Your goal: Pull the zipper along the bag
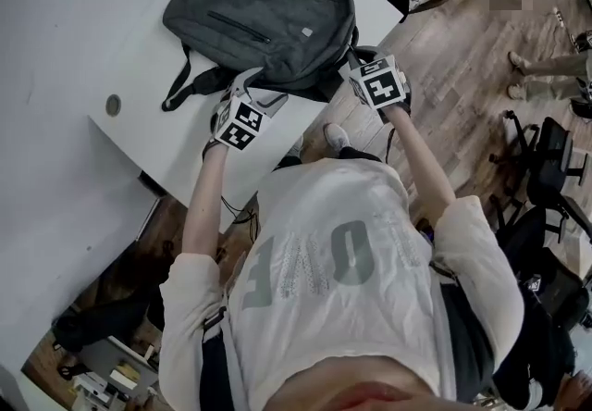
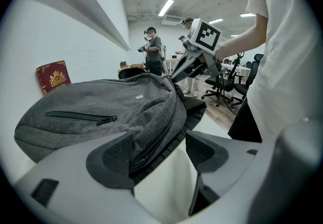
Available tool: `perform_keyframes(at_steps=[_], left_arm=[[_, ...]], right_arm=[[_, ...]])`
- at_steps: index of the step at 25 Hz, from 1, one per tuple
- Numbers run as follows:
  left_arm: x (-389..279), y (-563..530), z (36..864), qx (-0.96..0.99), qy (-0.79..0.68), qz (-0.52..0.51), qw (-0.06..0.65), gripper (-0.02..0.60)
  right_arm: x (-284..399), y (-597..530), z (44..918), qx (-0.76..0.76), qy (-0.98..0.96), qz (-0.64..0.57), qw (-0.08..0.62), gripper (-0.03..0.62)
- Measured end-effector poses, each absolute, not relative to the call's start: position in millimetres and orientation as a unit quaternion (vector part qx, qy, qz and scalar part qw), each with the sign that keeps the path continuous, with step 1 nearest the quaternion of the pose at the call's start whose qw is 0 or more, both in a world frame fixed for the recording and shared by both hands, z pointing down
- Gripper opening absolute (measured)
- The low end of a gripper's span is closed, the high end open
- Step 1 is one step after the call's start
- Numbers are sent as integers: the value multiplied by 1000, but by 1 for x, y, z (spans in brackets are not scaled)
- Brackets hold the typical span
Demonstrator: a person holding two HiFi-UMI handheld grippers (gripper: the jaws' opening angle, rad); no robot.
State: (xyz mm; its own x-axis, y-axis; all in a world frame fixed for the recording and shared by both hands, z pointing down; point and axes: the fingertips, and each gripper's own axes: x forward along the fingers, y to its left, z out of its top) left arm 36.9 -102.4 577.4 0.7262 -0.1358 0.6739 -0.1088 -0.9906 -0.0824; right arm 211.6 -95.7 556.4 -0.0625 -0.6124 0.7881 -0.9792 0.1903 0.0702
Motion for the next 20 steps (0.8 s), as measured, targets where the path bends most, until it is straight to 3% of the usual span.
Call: perform_keyframes(at_steps=[8,14,20], left_arm=[[66,-87,583,-935,72,-347,8,311],[71,-91,584,-936,101,-338,4,311],[71,-90,585,-936,106,-336,-1,311]], right_arm=[[240,-98,552,588,-673,235,383,29],[238,-87,557,514,-690,202,468,29],[209,-71,558,472,-716,213,468,29]])
